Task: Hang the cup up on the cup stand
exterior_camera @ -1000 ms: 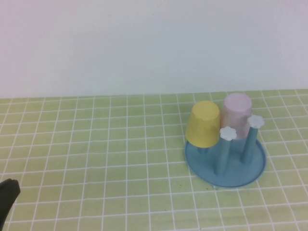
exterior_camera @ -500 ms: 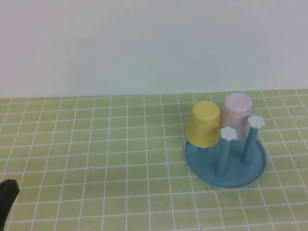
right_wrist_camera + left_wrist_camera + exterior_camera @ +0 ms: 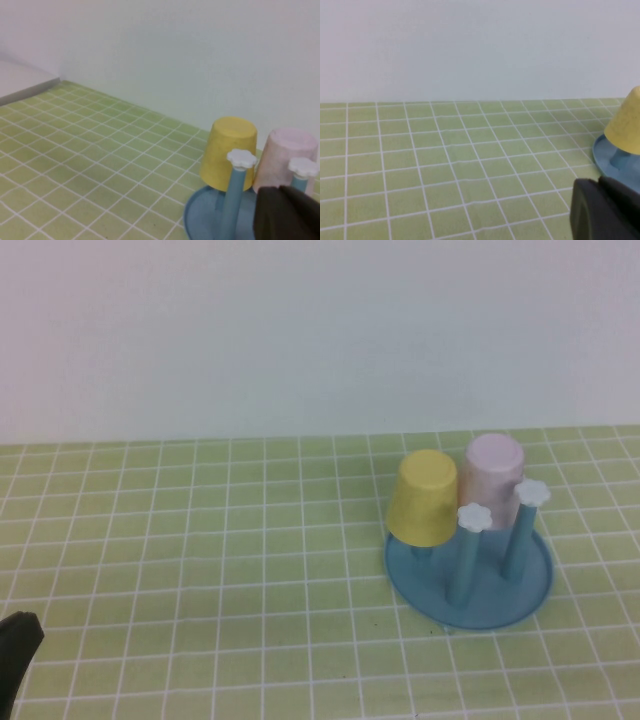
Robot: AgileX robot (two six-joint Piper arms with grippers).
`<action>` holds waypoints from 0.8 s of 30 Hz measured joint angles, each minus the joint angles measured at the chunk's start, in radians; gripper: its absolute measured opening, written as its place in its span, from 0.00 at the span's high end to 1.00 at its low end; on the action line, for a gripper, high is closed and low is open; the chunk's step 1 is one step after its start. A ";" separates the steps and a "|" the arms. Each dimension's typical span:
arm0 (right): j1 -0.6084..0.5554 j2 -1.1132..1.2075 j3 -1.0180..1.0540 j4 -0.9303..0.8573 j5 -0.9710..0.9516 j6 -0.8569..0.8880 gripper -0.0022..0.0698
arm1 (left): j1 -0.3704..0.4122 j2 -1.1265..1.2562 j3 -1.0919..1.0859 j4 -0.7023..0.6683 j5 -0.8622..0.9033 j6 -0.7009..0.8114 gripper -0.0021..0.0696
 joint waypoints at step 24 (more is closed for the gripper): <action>0.000 0.000 0.000 0.008 0.005 0.000 0.96 | 0.000 -0.168 0.153 0.495 -0.044 -0.424 0.97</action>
